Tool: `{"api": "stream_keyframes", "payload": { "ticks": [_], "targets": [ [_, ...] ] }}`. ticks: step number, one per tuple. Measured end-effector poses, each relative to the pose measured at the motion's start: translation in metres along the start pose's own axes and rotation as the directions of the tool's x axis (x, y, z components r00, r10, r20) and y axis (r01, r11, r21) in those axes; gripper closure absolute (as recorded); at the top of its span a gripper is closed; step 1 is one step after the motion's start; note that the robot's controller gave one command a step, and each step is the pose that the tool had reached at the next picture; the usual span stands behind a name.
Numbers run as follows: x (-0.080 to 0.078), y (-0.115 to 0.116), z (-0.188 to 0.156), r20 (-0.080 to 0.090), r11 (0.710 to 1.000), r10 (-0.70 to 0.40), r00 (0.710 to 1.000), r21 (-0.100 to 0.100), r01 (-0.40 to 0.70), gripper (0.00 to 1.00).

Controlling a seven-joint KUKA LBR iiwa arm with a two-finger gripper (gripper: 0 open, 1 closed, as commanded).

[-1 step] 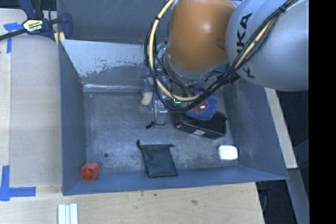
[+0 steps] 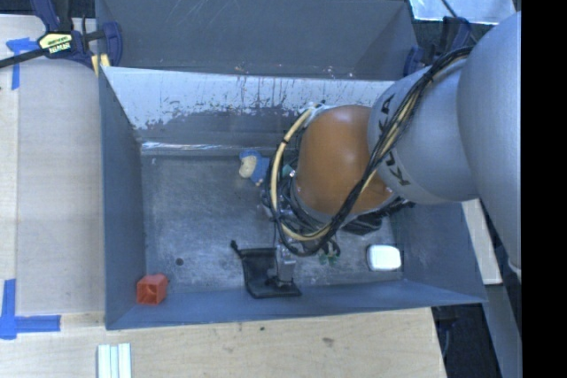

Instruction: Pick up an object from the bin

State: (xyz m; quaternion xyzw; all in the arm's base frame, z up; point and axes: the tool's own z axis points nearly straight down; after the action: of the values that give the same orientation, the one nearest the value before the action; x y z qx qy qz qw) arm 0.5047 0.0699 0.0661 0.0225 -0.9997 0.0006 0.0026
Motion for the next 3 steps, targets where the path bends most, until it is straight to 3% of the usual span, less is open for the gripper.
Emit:
{"api": "stream_keyframes", "payload": {
  "ticks": [1,2,3],
  "targets": [
    [0.002,0.012,-0.035,0.012,0.959,-0.283,0.959,0.001,0.283,0.0],
    [-0.011,-0.007,-0.038,0.012,0.997,-0.074,0.997,0.0,0.074,0.0],
    [0.0,-0.001,-0.003,0.004,0.998,0.064,0.998,-0.001,-0.064,0.0]
  ]
}}
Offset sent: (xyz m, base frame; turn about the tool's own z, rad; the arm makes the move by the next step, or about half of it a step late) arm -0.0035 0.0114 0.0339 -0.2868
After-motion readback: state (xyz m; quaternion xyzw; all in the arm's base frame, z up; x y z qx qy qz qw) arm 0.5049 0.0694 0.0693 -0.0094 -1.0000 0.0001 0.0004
